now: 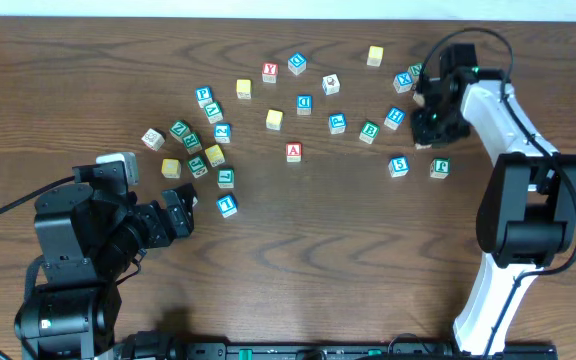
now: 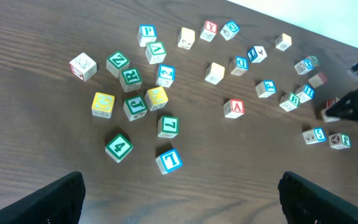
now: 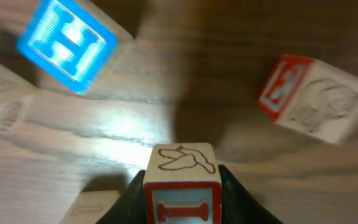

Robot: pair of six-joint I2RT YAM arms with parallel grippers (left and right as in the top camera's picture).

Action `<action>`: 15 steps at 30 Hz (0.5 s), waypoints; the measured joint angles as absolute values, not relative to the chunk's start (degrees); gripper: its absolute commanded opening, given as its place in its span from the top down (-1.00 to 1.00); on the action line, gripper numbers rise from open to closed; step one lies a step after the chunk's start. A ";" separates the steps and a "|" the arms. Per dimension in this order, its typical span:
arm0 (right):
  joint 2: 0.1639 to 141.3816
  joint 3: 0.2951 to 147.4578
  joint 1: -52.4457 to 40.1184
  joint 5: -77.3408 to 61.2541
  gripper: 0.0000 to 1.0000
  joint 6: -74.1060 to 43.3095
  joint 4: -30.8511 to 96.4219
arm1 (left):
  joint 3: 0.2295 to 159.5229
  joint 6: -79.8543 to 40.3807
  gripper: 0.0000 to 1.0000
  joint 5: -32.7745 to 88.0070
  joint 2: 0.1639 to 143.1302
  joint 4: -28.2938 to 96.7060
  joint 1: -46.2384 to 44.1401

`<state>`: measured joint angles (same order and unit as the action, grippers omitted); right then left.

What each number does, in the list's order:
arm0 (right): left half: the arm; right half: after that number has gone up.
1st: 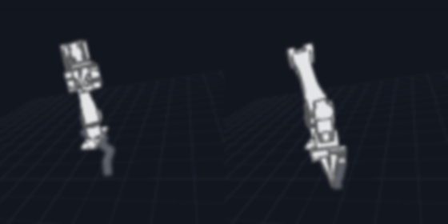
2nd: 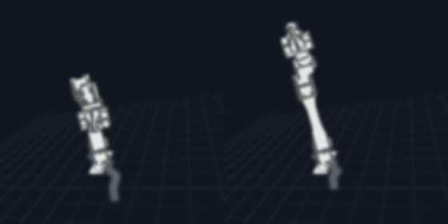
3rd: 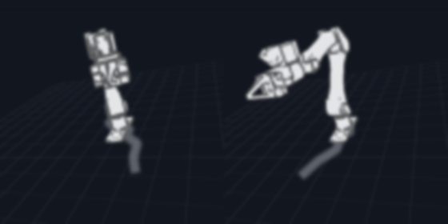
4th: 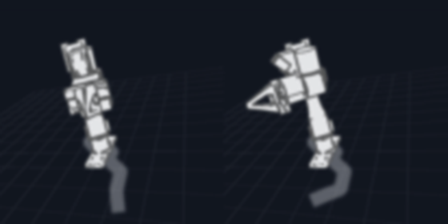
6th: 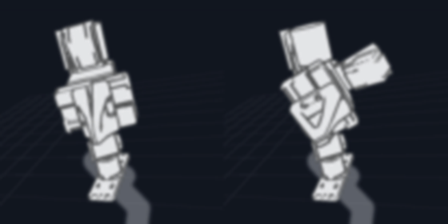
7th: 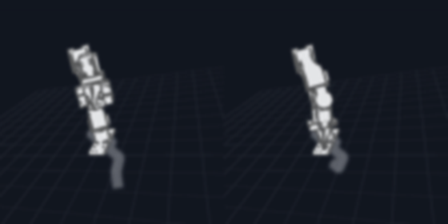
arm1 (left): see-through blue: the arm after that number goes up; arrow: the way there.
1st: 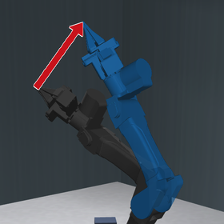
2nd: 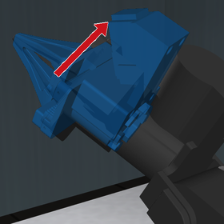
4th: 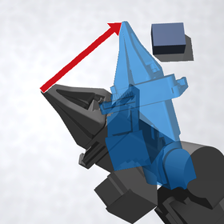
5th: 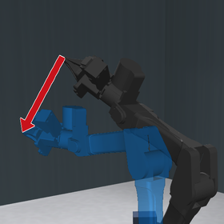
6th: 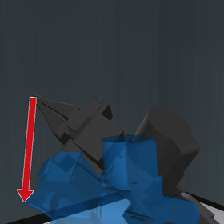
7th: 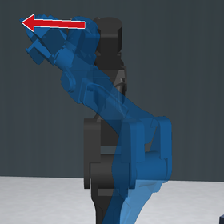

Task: Spell out AI2
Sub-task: 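Lift the 'I' block and carry it left toward the 'A' block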

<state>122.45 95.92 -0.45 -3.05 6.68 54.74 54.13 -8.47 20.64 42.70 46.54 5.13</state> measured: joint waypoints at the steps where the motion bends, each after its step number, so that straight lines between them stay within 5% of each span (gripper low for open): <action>1: 122.45 97.84 -0.60 -3.05 0.52 6.76 56.34 | 54.13 -8.47 -0.96 20.62 42.70 46.54 5.13; 15: 122.45 112.03 -15.07 -3.36 0.51 13.61 63.00 | 54.13 -8.47 -0.96 20.62 42.70 46.54 5.13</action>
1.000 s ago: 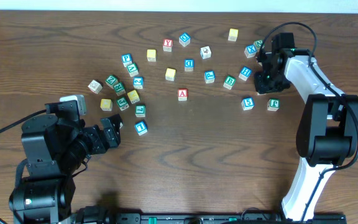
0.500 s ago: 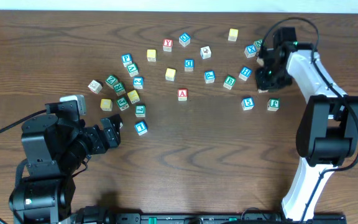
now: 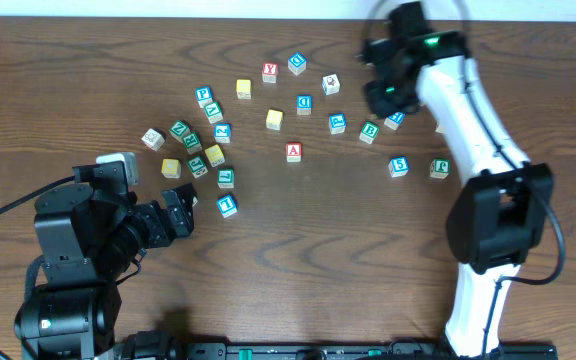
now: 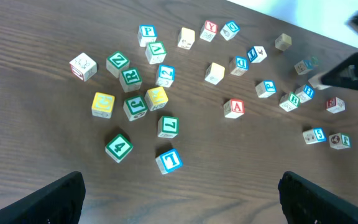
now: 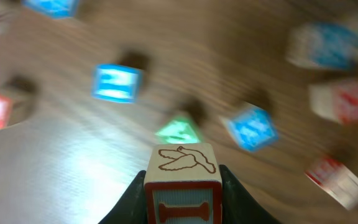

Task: Spell out AI2
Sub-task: 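Lift the 'I' block and carry it left toward the 'A' block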

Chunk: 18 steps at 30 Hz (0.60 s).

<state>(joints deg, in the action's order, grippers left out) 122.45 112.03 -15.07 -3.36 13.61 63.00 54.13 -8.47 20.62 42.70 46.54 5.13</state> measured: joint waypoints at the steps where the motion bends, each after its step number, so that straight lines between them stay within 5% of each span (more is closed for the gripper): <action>1: 122.45 112.03 -16.49 -3.42 0.51 14.59 62.89 | 54.13 -8.47 -0.96 20.62 42.70 46.54 5.13; 8: 122.45 112.01 -25.87 -4.23 0.38 22.85 62.65 | 54.13 -8.47 -0.95 20.62 42.70 46.54 5.13; 18: 122.45 108.88 -27.07 -7.03 0.37 27.83 60.58 | 54.13 -8.47 -0.96 20.62 42.70 46.54 5.13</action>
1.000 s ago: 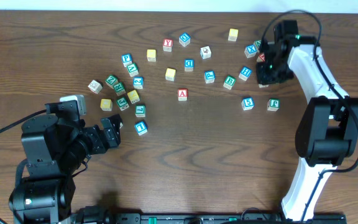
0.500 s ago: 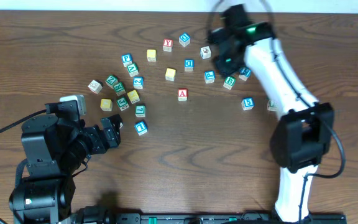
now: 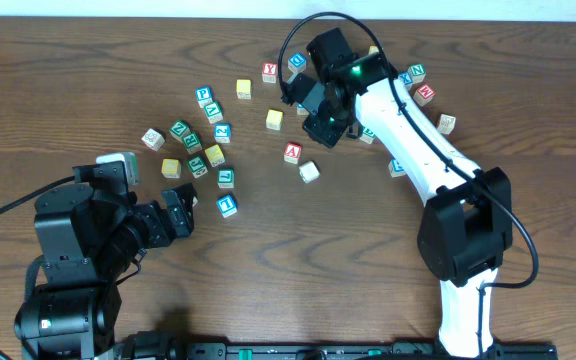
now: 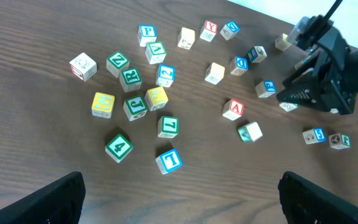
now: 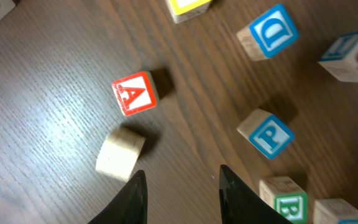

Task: Spell out AI2
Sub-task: 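Lift the 'I' block and carry it left toward the 'A' block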

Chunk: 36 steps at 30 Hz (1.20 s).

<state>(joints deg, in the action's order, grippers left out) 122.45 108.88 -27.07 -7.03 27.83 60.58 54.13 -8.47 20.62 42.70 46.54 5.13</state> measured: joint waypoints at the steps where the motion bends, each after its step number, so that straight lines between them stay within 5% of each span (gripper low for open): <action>1: 122.45 108.36 -27.07 -7.29 0.37 27.99 60.36 | 54.13 -8.49 -0.96 20.62 42.70 46.54 5.13; 14: 122.45 107.15 -26.28 -11.88 0.31 22.37 60.14 | 54.13 -8.47 -0.96 20.62 42.70 46.54 5.13; 28: 122.45 99.02 -29.10 -7.75 0.21 -24.71 57.21 | 54.13 -8.47 -0.95 20.62 42.70 46.54 5.13; 36: 122.45 95.26 -31.59 -5.91 0.14 -35.00 53.36 | 54.13 -8.47 -0.95 20.64 42.70 46.54 5.13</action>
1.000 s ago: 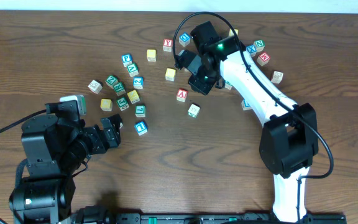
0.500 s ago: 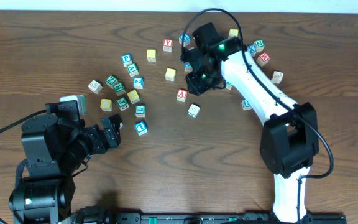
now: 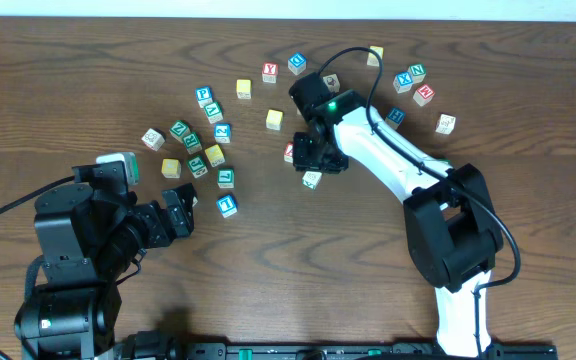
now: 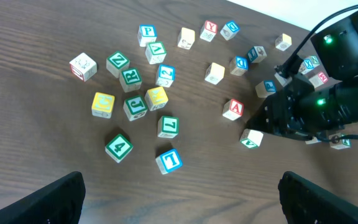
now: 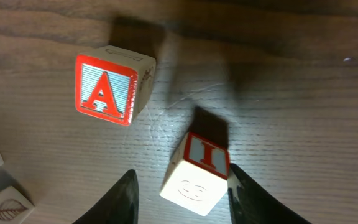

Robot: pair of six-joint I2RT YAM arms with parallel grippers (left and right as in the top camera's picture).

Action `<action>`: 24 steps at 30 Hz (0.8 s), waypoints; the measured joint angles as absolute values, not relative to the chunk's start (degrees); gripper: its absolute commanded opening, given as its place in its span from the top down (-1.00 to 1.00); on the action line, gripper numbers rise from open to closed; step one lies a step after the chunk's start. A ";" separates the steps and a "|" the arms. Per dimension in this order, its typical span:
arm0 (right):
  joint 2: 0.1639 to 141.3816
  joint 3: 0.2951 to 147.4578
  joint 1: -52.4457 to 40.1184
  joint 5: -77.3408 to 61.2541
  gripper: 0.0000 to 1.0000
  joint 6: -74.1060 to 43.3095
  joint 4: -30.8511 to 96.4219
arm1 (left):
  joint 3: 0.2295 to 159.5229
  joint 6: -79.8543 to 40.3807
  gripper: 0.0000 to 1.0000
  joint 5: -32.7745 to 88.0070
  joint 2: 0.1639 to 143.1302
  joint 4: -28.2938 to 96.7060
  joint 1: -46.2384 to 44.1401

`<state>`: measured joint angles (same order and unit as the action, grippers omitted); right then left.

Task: Spell out AI2
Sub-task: 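Lift the 'I' block and carry it left toward the 'A' block, then lower the 'I' block beside the 'A' block and release it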

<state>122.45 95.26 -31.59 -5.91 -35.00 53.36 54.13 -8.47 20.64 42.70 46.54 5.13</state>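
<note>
The red A block (image 5: 112, 87) lies letter up on the wood table (image 5: 303, 93). Just below and to its right the pale I block (image 5: 199, 174) sits tilted, its red I on one side face. My right gripper (image 5: 182, 173) is open and low over the I block, one finger on each side. The overhead view shows the I block (image 3: 311, 179) poking out under that gripper (image 3: 314, 163), next to the half-covered A block (image 3: 290, 152). A blue block (image 4: 165, 74) in the left cluster may read 2. My left gripper (image 4: 179, 202) is open near the front left, holding nothing.
Several green, blue and yellow blocks are clustered at the left (image 3: 200, 150), with a blue 1 block (image 3: 227, 205) nearest me. More blocks are strewn along the back (image 3: 298, 63) and at the far right (image 3: 423, 93). The right arm (image 3: 388, 160) reaches across the middle.
My right gripper was open higher up, to the right of the A block, with the pale block lying below it. Now it is low with its fingers either side of that block, whose I face shows.
My right gripper was shut on the I block among the far right blocks. Then it held the block over the back of the table. Then the block lay beside the A with the gripper open above. Now the open gripper straddles it.
</note>
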 measured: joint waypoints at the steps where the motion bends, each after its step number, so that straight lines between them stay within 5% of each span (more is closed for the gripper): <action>1: 122.45 95.07 -31.64 -5.65 0.13 -35.70 53.25 | 54.13 -8.49 -0.96 20.62 42.70 46.54 5.13; 18: 122.45 92.40 -31.75 -2.98 0.28 -38.13 52.93 | 54.13 -8.47 -0.96 20.62 42.70 46.54 5.13; 24: 122.45 92.40 -31.75 -6.07 0.08 -33.32 52.97 | 54.13 -8.49 -0.96 20.62 42.70 46.54 5.13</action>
